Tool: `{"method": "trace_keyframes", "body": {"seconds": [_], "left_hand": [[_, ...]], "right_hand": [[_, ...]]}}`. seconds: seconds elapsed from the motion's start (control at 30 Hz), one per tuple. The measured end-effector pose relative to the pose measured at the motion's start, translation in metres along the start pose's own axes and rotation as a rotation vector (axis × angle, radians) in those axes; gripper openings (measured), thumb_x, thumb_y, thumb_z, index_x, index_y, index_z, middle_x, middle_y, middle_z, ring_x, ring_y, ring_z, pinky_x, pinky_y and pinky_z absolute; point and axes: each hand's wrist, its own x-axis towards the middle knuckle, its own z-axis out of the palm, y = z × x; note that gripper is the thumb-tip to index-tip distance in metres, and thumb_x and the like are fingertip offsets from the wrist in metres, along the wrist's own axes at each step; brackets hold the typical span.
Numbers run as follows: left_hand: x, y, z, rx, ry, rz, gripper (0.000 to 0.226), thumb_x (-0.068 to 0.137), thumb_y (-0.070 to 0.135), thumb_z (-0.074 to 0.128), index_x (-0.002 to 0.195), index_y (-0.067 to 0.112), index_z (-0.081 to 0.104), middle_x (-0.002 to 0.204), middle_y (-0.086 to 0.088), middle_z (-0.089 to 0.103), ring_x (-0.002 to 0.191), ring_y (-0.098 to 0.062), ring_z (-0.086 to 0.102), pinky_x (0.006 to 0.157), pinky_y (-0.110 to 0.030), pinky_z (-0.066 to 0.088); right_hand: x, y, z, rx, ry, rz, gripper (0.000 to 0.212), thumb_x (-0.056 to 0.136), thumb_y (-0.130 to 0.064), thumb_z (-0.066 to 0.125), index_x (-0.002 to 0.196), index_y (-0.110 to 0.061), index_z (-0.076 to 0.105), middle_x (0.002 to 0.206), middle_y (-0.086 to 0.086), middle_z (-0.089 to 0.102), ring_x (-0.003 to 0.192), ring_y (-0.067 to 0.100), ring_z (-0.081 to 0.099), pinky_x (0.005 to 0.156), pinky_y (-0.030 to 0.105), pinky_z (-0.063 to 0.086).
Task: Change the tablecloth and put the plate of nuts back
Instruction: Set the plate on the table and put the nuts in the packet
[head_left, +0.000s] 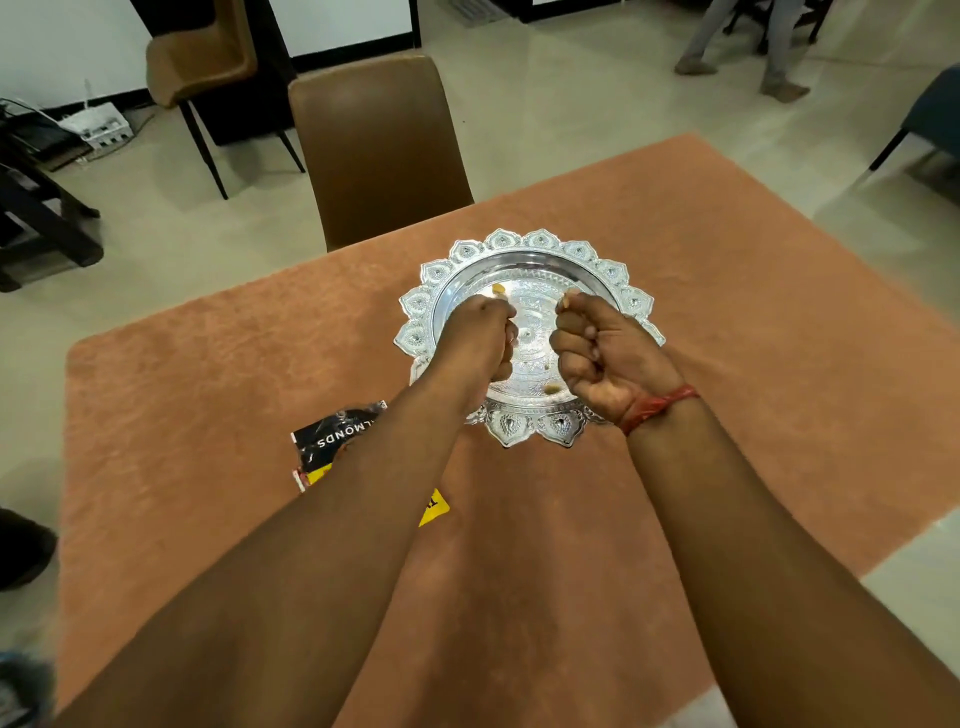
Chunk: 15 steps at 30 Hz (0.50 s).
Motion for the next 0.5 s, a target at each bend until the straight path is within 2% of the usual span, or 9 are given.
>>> {"method": "trace_keyframes", "body": {"seconds": [0.03, 0.1, 0.2, 0.27, 0.37, 0.43, 0.5], "left_hand": [[-0.004, -0.001, -0.001, -0.143, -0.004, -0.055, 0.015, 0.099, 0.014, 0.042, 0.087, 0.014, 0.052, 0.053, 0.003, 0.044, 0.041, -0.009, 0.027, 0.038, -0.018, 0.021], [-0.010, -0.004, -0.002, -0.269, -0.004, -0.091, 0.018, 0.102, 0.016, 0.040, 0.089, 0.013, 0.053, 0.049, 0.006, 0.042, 0.040, -0.008, 0.023, 0.036, -0.016, 0.019], [-0.017, -0.008, 0.000, -0.261, 0.005, -0.039, 0.021, 0.102, 0.019, 0.040, 0.088, 0.013, 0.054, 0.048, 0.007, 0.042, 0.040, -0.008, 0.025, 0.037, -0.015, 0.020], [-0.019, -0.010, 0.002, -0.182, 0.017, -0.010, 0.024, 0.102, 0.022, 0.042, 0.085, 0.015, 0.057, 0.048, 0.008, 0.043, 0.039, -0.007, 0.030, 0.038, -0.016, 0.023], [-0.019, -0.008, -0.001, -0.148, 0.051, -0.019, 0.027, 0.103, 0.027, 0.044, 0.082, 0.016, 0.059, 0.048, 0.009, 0.043, 0.039, -0.006, 0.033, 0.037, -0.017, 0.024], [-0.017, -0.006, -0.008, -0.199, 0.056, -0.043, 0.027, 0.104, 0.027, 0.044, 0.083, 0.015, 0.057, 0.050, 0.007, 0.043, 0.039, -0.007, 0.030, 0.037, -0.017, 0.021], [-0.015, -0.005, -0.014, -0.268, 0.069, -0.076, 0.029, 0.105, 0.028, 0.042, 0.083, 0.014, 0.055, 0.051, 0.005, 0.041, 0.039, -0.007, 0.027, 0.037, -0.016, 0.019]], "right_hand": [[-0.003, 0.001, 0.000, 0.147, -0.044, 0.017, 0.018, 0.092, -0.018, 0.052, 0.076, -0.018, 0.043, 0.047, -0.007, 0.028, 0.041, 0.004, 0.013, 0.032, 0.015, 0.008], [-0.011, 0.009, 0.002, 0.318, -0.116, 0.014, 0.014, 0.085, -0.020, 0.051, 0.077, -0.018, 0.041, 0.046, -0.005, 0.031, 0.043, 0.005, 0.011, 0.032, 0.018, 0.007], [-0.014, 0.030, 0.008, 0.343, -0.170, -0.017, 0.012, 0.085, -0.020, 0.050, 0.078, -0.017, 0.041, 0.049, -0.006, 0.034, 0.043, 0.005, 0.012, 0.034, 0.015, 0.006], [-0.011, 0.040, 0.010, 0.323, -0.175, 0.001, 0.012, 0.088, -0.020, 0.046, 0.078, -0.016, 0.045, 0.053, -0.006, 0.037, 0.043, 0.004, 0.013, 0.033, 0.015, 0.008], [0.000, 0.039, 0.010, 0.259, -0.151, 0.026, 0.036, 0.097, -0.030, 0.042, 0.066, -0.014, 0.047, 0.056, -0.002, 0.038, 0.041, 0.005, 0.016, 0.031, 0.014, 0.012], [0.012, 0.033, 0.012, 0.155, -0.051, 0.019, 0.049, 0.099, -0.044, 0.046, 0.059, -0.017, 0.042, 0.054, -0.003, 0.035, 0.038, 0.005, 0.019, 0.030, 0.014, 0.014], [0.027, 0.026, 0.013, -0.149, 0.135, -0.049, 0.050, 0.099, -0.051, 0.046, 0.062, -0.019, 0.043, 0.053, -0.005, 0.033, 0.040, 0.007, 0.022, 0.034, 0.017, 0.019]]}}
